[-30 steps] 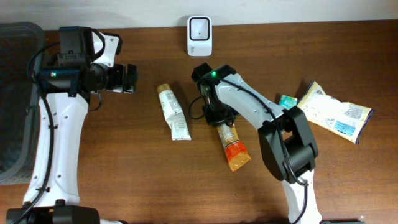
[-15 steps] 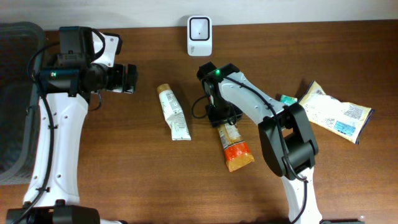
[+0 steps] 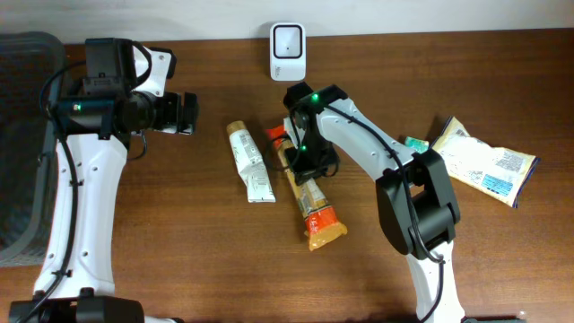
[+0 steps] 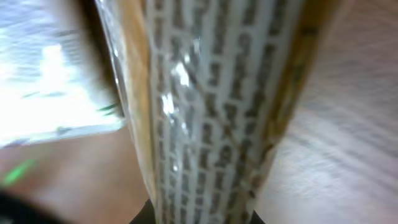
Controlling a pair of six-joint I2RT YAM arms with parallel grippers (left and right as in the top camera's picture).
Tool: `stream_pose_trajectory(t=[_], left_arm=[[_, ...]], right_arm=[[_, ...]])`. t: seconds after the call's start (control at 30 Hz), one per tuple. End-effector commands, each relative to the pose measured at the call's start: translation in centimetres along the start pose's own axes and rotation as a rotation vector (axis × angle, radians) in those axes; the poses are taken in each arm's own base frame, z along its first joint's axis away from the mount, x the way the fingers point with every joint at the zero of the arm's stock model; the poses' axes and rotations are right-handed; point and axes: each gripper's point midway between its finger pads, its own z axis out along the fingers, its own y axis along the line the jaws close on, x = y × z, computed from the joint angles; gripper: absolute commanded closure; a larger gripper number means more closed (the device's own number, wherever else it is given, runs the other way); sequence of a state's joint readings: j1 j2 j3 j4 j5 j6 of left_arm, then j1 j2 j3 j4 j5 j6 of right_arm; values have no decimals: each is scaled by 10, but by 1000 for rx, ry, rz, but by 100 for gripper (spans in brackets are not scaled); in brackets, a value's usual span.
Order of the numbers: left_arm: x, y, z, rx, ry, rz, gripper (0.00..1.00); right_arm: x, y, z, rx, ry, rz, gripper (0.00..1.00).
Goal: Scan the item barcode
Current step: 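Close the right gripper on the package and lift it upright, then hold the spaghetti package's barcode over the white scanner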
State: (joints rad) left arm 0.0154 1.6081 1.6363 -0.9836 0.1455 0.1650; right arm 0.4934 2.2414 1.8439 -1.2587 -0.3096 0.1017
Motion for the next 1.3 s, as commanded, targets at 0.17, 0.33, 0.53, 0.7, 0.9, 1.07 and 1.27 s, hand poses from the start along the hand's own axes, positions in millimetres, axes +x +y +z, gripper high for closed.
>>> stream_pose_trajectory(t=[0.17,0.33,0.53,0.7,0.9,1.07,1.27], left_arm=[[-5,2,-6,-4,-21,10,1],[-5,2,-6,-5,-21,10,1],[-5,2,-6,-4,-21,10,1],[-5,2,-6,-4,-21,10,1],[-5,2,-6,-4,-21,10,1],[-5,2,-6,-4,-21,10,1],[-5,2,-6,-4,-21,10,1]], right_arm=[[-28,70,-148,-616,-274,-102,96],[-38,68,-209,-834,-409,-167,96],[-42,67,-241,-878,-494,-226,96],[-60,51,-244,-600,-562,-130,96],[-98,7,-271,314,-835,-99,96],[-144,5,-292,745,-980,-239,96],[-223,-6,-284,1025,-1049,-524,96]])
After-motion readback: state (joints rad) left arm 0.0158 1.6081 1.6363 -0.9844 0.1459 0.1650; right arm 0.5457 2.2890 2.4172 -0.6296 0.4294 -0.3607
